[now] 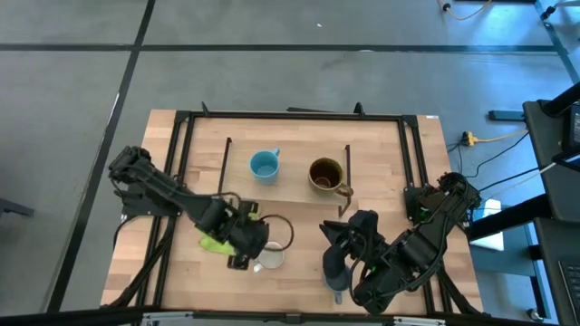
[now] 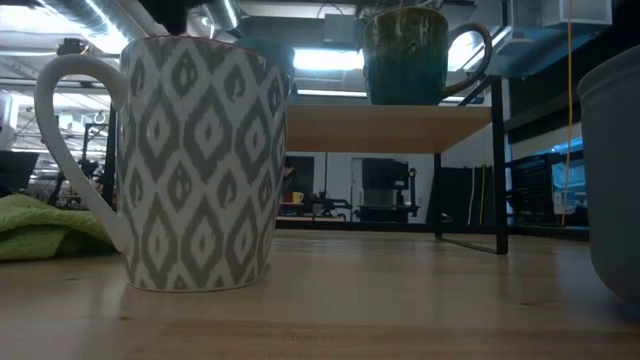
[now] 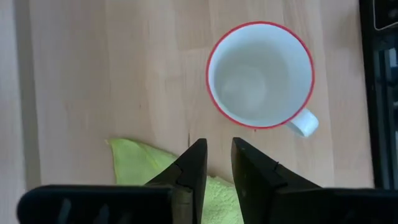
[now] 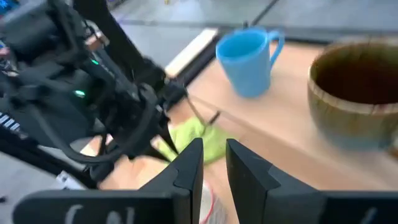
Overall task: Stack small to large cups/mugs on shelf
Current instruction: Put the gray patterned mug on the shelf
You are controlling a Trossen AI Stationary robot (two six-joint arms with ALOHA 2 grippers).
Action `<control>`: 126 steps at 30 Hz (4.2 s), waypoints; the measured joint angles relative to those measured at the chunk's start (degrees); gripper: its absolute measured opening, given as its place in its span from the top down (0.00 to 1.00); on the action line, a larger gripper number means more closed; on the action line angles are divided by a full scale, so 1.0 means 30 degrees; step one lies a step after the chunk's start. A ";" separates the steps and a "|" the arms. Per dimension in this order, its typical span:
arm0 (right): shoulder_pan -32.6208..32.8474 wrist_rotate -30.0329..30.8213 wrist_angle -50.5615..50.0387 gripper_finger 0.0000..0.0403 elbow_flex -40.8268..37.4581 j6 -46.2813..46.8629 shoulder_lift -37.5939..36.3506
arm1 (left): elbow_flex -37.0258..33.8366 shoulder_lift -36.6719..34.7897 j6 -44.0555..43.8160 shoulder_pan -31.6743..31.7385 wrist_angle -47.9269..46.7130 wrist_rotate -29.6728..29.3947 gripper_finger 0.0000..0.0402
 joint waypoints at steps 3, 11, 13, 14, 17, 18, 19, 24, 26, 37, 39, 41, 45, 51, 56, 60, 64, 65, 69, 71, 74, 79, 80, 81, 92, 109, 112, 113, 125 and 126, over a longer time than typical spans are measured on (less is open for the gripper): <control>-0.0211 -0.1542 0.0542 0.82 0.0006 0.0296 0.0140 | -0.0007 -0.0202 -0.0088 -0.0922 -0.0021 -0.1222 0.83; -0.2050 -0.7590 0.2429 0.82 0.0007 0.0293 0.1291 | -0.0015 -0.1813 -0.1597 -0.2099 -0.0143 -0.3438 0.83; -0.2491 -0.9256 0.2771 0.82 0.0007 0.0309 0.1585 | -0.0395 -0.2399 -0.2237 -0.2357 0.0187 -0.3756 0.83; -0.2665 -0.9831 0.2929 0.82 0.0007 0.0313 0.1743 | -0.0830 -0.2717 -0.2593 -0.2514 0.0481 -0.3813 0.83; -0.2908 -1.0962 0.3147 0.82 0.0007 0.0857 0.2142 | -0.2801 -0.3796 -0.4203 -0.3229 0.1692 -0.3807 0.83; -0.2946 -1.1360 0.3140 0.82 0.0007 0.1202 0.2310 | -0.3617 -0.4173 -0.4885 -0.3546 0.2137 -0.3810 0.83; -0.2948 -1.1843 0.3055 0.82 0.0007 0.1402 0.2464 | -0.4414 -0.4556 -0.5532 -0.3895 0.2715 -0.3810 0.83; -0.2967 -1.3811 0.2789 0.82 0.0007 0.2964 0.3718 | -0.7214 -0.6228 -0.7393 -0.5893 0.5859 -0.4628 0.83; -0.3067 -1.4342 0.3067 0.82 0.0007 0.3315 0.4240 | -0.7732 -0.6701 -0.7463 -0.6473 0.6713 -0.5548 0.83; -0.4125 -1.5136 0.5553 0.82 0.0007 0.2667 0.6084 | -0.9155 -0.7023 -0.7982 -0.6751 0.8347 -0.6204 0.83; -0.4260 -1.4981 0.5423 0.82 0.0007 0.2619 0.6084 | -0.9311 -0.7020 -0.7977 -0.6835 0.8525 -0.6211 0.83; -0.4432 -1.4847 0.5453 0.81 0.0007 0.2451 0.6134 | -0.9365 -0.7009 -0.7974 -0.6861 0.8532 -0.6200 0.83; -0.4779 -1.4665 0.5883 0.73 0.0007 0.2277 0.6350 | -0.9377 -0.7009 -0.7855 -0.6861 0.8474 -0.6208 0.83; -0.5133 -1.5041 0.5841 0.61 0.0007 0.2289 0.6749 | -0.9391 -0.7009 -0.7442 -0.6803 0.8284 -0.6385 0.83; -0.5193 -1.5195 0.5541 0.59 0.0007 0.2850 0.6924 | -0.9398 -0.7009 -0.7522 -0.6751 0.7588 -0.6787 0.83; -0.5234 -1.5202 0.5530 0.59 0.0007 0.3320 0.7197 | -0.9398 -0.7009 -0.7466 -0.6751 0.7447 -0.6819 0.83; -0.5236 -1.5203 0.6257 0.59 0.0007 0.3467 0.7736 | -0.9398 -0.7009 -0.7405 -0.6751 0.7375 -0.6841 0.83; -0.5236 -1.5209 0.6410 0.59 0.0007 0.3494 0.7869 | -0.9398 -0.7009 -0.7402 -0.6751 0.7315 -0.6845 0.83; -0.5328 -1.5205 0.6639 0.59 0.0030 0.3522 0.8042 | -0.9398 -0.7009 -0.7398 -0.6751 0.7154 -0.6841 0.83; -0.5338 -1.5202 0.6434 0.59 0.0032 0.3658 0.8161 | -0.9398 -0.7009 -0.7398 -0.6751 0.7126 -0.6841 0.83; -0.5338 -1.5209 0.6279 0.59 0.0015 0.3782 0.8376 | -0.9398 -0.7009 -0.7398 -0.6751 0.6994 -0.6846 0.83; -0.5392 -1.5092 0.6236 0.59 0.0015 0.3791 0.8618 | -0.9398 -0.7009 -0.7398 -0.6751 0.6791 -0.6848 0.83; -0.5428 -1.5066 0.6156 0.59 0.0012 0.3788 0.8641 | -0.9398 -0.7009 -0.7398 -0.6751 0.6794 -0.6848 0.83; -0.5459 -1.5069 0.6099 0.59 0.0007 0.3785 0.8641 | -0.9398 -0.7009 -0.7398 -0.6751 0.6781 -0.6853 0.83; -0.5607 -1.5027 0.6175 0.73 0.0000 0.3680 0.8969 | -0.9398 -0.7009 -0.7391 -0.6751 0.6370 -0.6938 0.83; -0.5731 -1.5049 0.6804 0.89 -0.0007 0.3290 0.8950 | -0.9398 -0.7009 -0.6967 -0.6329 0.6147 -0.7168 0.83; -0.5731 -1.5034 0.6709 0.88 -0.0002 0.3253 0.8939 | -0.9398 -0.7009 -0.6895 -0.6285 0.6150 -0.7103 0.83; -0.5731 -1.5039 0.6421 0.89 0.0155 0.3245 0.8939 | -0.9398 -0.7009 -0.6888 -0.6285 0.6144 -0.7098 0.83; -0.5921 -1.3368 0.0533 0.90 0.3935 0.1673 0.8859 | -0.9406 -0.7009 -0.6888 -0.5784 0.6150 -0.7169 0.83; -0.5958 -1.3272 0.0014 0.89 0.4306 0.1488 0.8859 | -0.9406 -0.7009 -0.6888 -0.5703 0.6150 -0.7169 0.83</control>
